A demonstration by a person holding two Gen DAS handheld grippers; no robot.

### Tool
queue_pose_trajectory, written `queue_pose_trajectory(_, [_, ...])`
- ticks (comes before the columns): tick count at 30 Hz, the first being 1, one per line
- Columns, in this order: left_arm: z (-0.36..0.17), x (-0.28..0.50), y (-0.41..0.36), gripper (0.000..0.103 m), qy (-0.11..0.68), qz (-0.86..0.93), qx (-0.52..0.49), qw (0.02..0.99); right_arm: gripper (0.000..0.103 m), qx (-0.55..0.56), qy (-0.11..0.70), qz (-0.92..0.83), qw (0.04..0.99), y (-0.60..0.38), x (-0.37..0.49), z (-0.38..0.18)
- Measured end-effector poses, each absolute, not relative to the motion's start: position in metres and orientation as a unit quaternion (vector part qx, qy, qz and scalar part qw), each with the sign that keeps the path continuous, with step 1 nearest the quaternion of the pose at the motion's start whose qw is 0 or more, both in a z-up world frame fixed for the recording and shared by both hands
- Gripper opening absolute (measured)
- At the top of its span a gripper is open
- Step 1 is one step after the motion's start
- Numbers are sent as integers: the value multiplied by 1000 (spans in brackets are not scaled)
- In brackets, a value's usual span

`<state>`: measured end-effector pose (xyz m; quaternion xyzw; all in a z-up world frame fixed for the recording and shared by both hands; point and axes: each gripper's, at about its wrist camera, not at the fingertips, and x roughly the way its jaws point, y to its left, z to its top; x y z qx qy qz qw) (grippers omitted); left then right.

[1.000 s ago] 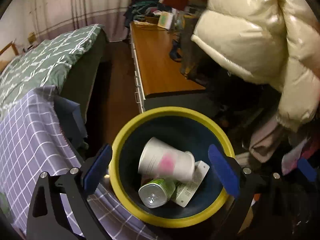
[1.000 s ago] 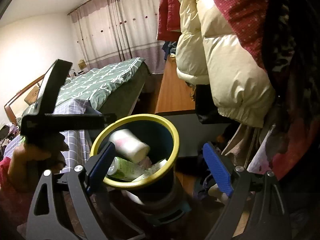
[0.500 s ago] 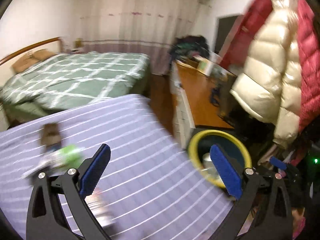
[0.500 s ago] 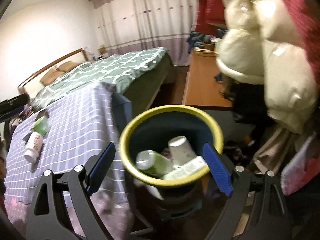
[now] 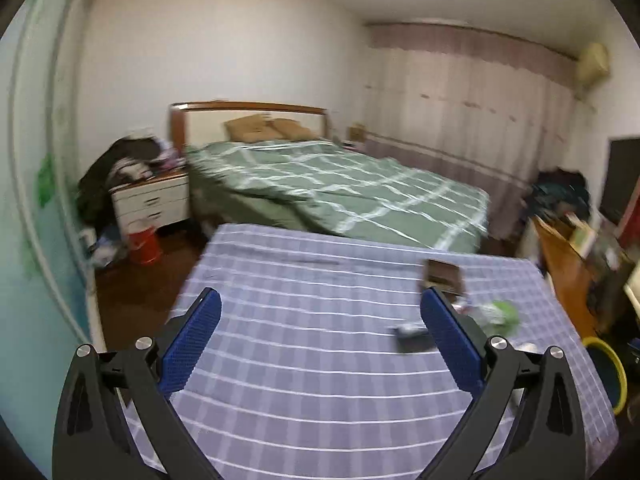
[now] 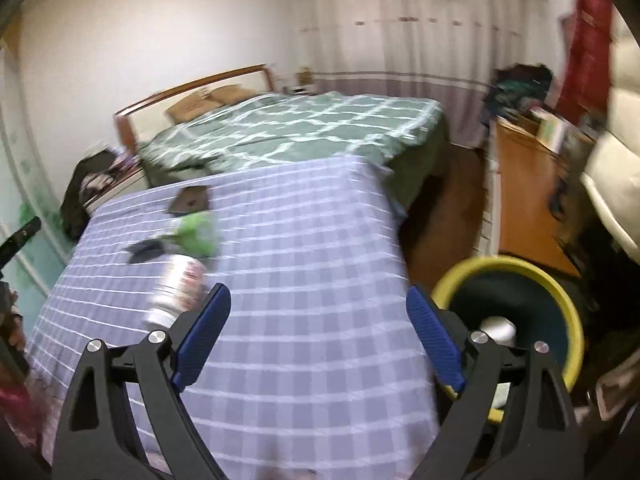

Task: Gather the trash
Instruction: 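Move both tools back over the remaining table items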

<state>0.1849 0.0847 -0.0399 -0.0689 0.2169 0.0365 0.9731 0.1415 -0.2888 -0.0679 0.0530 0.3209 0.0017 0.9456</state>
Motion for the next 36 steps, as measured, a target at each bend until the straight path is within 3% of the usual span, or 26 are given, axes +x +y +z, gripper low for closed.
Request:
queue_pose_trajectory(10, [-54,174,129,98,207,65,-103,971,85,-3,361,152,920,-144,212,-68])
queue_pose_trajectory(16, [-52,169,123,98,208,55,-114,970,85,22,409,186,893,-86,247,-84])
queue_pose_trajectory(27, [-50,163,113,98,208,45,-109,971,85,124,448,132,876,-81,290,-109])
queue_pose_trajectory(36, [-51,163,105,98,212,40,-105,971,85,133,454,84,877,-80,320,-124])
